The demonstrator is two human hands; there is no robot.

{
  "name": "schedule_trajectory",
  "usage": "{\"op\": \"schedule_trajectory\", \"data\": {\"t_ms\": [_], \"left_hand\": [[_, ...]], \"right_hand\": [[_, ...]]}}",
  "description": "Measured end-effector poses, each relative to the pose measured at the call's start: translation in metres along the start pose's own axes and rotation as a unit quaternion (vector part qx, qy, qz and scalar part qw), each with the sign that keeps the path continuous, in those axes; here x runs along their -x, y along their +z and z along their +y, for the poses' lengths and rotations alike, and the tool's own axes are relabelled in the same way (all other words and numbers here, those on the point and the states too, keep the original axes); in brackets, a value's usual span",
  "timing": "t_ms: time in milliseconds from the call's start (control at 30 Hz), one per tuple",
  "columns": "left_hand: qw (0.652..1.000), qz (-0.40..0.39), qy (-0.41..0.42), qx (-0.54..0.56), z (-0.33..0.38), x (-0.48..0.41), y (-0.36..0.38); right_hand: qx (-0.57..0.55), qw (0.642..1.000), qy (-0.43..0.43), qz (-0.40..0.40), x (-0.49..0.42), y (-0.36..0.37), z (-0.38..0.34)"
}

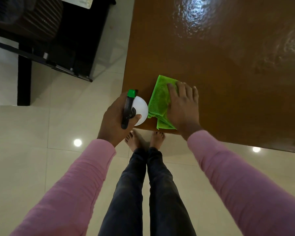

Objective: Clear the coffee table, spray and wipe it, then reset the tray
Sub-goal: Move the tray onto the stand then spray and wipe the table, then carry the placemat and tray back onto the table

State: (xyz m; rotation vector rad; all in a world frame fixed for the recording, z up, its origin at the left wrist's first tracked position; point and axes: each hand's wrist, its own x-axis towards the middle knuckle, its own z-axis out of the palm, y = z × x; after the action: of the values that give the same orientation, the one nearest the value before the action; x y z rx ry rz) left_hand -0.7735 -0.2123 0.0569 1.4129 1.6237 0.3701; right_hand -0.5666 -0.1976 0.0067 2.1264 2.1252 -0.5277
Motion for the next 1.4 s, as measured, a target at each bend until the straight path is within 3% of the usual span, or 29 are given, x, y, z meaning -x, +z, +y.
{"op": "schedule_trajectory", "data": {"t_ms": [100, 267, 400, 600, 800, 1067, 1400], "left_hand": [[1.000, 0.004, 0.001, -0.010, -0.002, 0.001, 0.001], [1.000, 0.010, -0.001, -0.004, 0.003, -0.001, 0.004], [0.999, 0.005, -0.035, 0.011, 0.006, 0.004, 0.004], [0.982, -0.023, -0.090, -0.165, 0.013, 0.036, -0.014], [0.969, -0.005, -0.103, -0.223, 0.050, 0.093, -0.042], [0.963, 0.049, -0.056, -0.259, 0.085, 0.111, -0.084], [0.959, 0.028, 0.005, -0.283, 0.050, 0.111, -0.187]], "right_hand": [[-0.014, 1.000, 0.026, -0.010, 0.025, 0.018, -0.009], [0.034, 0.998, -0.035, -0.040, 0.052, 0.037, -0.018], [0.025, 0.999, -0.002, -0.043, 0.079, 0.027, -0.018], [-0.009, 0.991, 0.094, -0.095, 0.114, -0.037, -0.023], [-0.039, 0.991, 0.118, -0.053, 0.130, -0.104, -0.059], [-0.038, 0.992, 0.115, -0.022, 0.136, -0.148, -0.099], [-0.035, 0.991, 0.128, 0.034, 0.119, -0.171, -0.203]]}}
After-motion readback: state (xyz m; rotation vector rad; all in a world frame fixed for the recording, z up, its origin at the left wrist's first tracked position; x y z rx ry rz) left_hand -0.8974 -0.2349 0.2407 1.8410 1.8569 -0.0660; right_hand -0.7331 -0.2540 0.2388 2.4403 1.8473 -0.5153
